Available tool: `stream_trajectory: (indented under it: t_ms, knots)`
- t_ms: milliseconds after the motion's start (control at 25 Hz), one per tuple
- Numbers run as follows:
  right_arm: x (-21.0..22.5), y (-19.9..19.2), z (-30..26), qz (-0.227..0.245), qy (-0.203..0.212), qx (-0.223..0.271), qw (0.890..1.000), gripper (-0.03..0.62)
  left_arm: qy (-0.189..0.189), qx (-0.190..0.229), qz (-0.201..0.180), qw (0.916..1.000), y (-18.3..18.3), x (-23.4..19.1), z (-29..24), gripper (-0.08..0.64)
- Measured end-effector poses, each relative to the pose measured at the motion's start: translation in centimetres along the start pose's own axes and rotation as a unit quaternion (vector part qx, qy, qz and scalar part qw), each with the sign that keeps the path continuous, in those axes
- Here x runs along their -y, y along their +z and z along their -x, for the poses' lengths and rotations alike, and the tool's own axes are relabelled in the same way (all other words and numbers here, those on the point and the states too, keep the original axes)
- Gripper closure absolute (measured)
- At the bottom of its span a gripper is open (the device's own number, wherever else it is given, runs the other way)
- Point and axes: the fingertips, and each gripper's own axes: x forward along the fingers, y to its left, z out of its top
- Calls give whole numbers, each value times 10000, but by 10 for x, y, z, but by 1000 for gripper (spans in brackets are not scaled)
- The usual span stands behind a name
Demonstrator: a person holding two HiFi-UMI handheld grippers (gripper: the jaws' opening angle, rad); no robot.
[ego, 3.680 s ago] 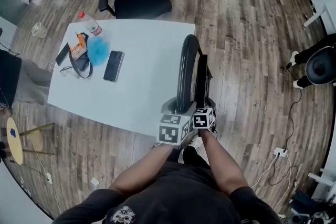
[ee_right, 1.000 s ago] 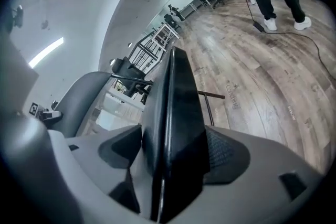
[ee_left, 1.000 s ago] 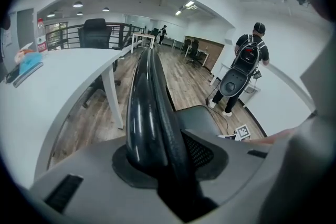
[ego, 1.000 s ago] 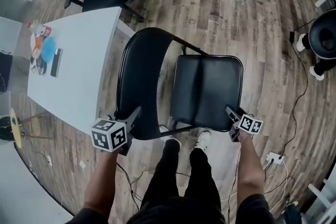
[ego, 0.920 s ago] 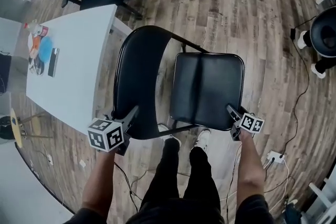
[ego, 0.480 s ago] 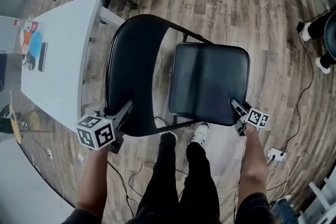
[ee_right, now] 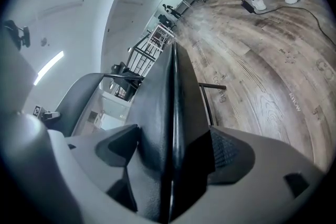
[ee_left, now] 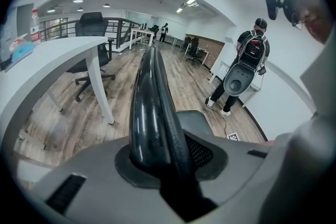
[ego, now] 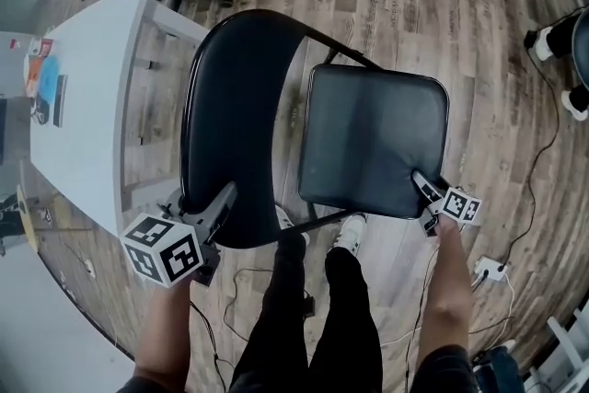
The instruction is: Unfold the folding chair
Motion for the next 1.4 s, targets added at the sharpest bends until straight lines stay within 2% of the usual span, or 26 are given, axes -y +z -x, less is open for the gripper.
stream_trajectory:
  t_ms: [80, 160, 280, 360, 520, 640, 760, 880, 920, 960, 1000, 1040, 1160, 1240, 1320, 1400]
  knots:
    - [0, -2, -3, -63, 224, 99, 9997, 204, 24, 15, 8, 10000, 0, 3, -3, 443]
    - [3, -2, -1, -75, 279, 145, 9995, 204, -9, 68, 87, 9999, -2, 3, -4, 443]
    - [13, 3, 13, 35, 6, 177, 9998, 204, -67, 191, 209, 9996, -2, 2, -4, 435]
    - [14, 5, 28, 194, -186, 177, 9995, 204, 35, 273, 187, 9994, -2, -2, 3, 391]
    - [-15, 28, 81, 969, -726, 553, 9911, 206, 218, 542, 204, 9981, 3, -6, 37, 321]
    - [-79, 41, 119, 1572, -926, 876, 9793, 206, 361, 884, 395, 9946, 9, -10, 76, 319]
    - [-173, 40, 141, 2253, -837, 976, 9658, 214, 394, 1417, 507, 9878, 19, -8, 117, 322]
    - [-272, 34, 154, 2764, -713, 1171, 9512, 347, 301, 1821, 206, 9826, 24, 9, 148, 357]
    - [-305, 32, 160, 2883, -705, 1294, 9461, 394, 240, 1962, 112, 9802, 26, 16, 158, 408]
    - [-338, 29, 168, 3016, -733, 1459, 9394, 494, 162, 2132, 41, 9769, 28, 24, 169, 460]
    - [-369, 27, 178, 3175, -797, 1659, 9302, 545, 73, 2309, -36, 9729, 31, 32, 180, 534]
    - [-399, 26, 188, 3355, -896, 1882, 9187, 568, -33, 2457, -147, 9692, 33, 41, 190, 553]
    - [-472, 12, 224, 3797, -1278, 2484, 8819, 577, -342, 2619, -583, 9627, 28, 66, 214, 555]
    - [-507, -10, 244, 4001, -1428, 2680, 8647, 577, -506, 2661, -740, 9598, 17, 80, 231, 555]
    - [-535, -35, 257, 4146, -1446, 2754, 8552, 577, -681, 2771, -732, 9556, 6, 92, 249, 555]
    - [-555, -57, 263, 4102, -1427, 2805, 8560, 577, -836, 2870, -717, 9516, -3, 100, 268, 555]
